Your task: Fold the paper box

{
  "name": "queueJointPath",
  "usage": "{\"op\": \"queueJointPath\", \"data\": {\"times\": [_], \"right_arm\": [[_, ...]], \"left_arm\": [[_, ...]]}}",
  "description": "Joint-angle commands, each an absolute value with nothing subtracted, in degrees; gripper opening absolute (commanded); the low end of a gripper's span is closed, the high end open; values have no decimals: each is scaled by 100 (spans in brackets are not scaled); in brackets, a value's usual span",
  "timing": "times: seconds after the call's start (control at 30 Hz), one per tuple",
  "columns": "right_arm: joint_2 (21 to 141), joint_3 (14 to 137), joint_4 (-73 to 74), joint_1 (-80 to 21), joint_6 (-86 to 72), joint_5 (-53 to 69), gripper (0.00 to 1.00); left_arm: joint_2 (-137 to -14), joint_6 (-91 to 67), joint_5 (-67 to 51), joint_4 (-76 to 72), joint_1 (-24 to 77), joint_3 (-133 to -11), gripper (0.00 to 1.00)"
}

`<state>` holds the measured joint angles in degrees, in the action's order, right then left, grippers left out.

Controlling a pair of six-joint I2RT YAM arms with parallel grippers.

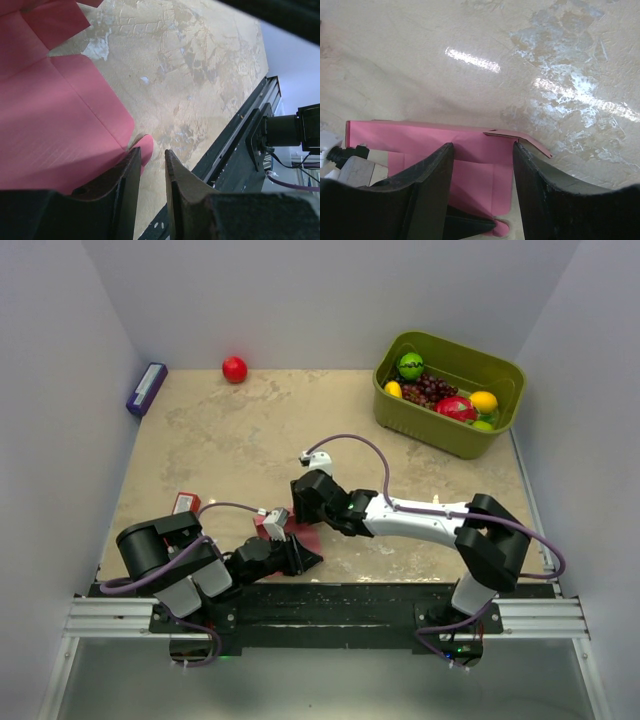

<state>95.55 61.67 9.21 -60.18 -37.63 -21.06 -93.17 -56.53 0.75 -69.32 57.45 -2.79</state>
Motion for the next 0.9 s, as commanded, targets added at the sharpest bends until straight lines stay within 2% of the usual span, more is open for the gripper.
{"op": "queueJointPath", "data": {"times": [0.0,0.57,0.87], "right_arm": [[9536,6003,695,-5916,-4024,-1461,54],[9545,5212,-974,-5282,-4886,263,50],[9633,5001,-1660,-5221,-5360,703,46]], "left_arm": [[-9360,-5625,132,-6662,5801,123,31],[-9404,-5607,141,-6706,5801,202,31],[-9457,-5616,141,-6724,5801,202,31]]}}
